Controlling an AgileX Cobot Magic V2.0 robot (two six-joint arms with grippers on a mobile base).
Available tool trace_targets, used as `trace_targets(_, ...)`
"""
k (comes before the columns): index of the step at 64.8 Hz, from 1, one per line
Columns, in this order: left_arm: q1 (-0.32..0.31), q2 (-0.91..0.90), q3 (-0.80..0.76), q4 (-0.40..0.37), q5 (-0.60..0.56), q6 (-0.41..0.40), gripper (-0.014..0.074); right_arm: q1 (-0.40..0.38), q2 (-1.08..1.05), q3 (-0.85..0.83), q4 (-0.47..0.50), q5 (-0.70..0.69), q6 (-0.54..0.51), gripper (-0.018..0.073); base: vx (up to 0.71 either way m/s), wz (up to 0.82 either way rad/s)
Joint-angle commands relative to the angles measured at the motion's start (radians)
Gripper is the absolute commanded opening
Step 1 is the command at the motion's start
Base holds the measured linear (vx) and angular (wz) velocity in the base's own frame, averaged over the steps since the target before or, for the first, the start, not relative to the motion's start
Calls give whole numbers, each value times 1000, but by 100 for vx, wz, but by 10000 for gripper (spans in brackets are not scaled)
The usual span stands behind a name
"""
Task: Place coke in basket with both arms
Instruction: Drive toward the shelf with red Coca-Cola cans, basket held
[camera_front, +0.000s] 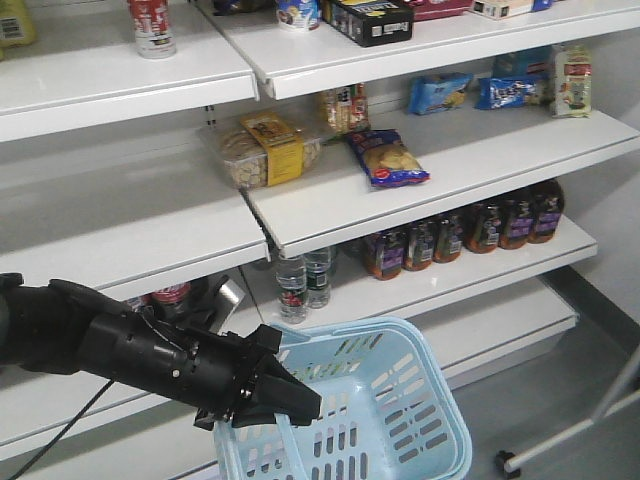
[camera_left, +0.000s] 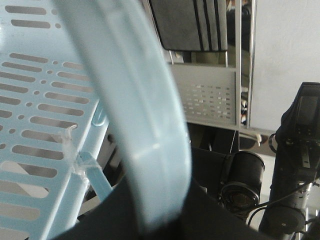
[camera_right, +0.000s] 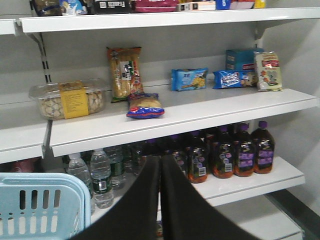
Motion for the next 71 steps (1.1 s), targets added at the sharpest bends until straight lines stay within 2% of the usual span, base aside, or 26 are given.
trace_targets(1,-3,-51,-16,-63,78,12,-6,1,-13,7,-5,-72,-3,-10,9,40)
trace_targets(41,-3,-51,-16,-63,78,12,-6,1,-13,7,-5,-72,-3,-10,9,46)
trace_targets(71,-3,-51,-16,-63,78,12,-6,1,-13,7,-5,-72,-3,-10,7,29)
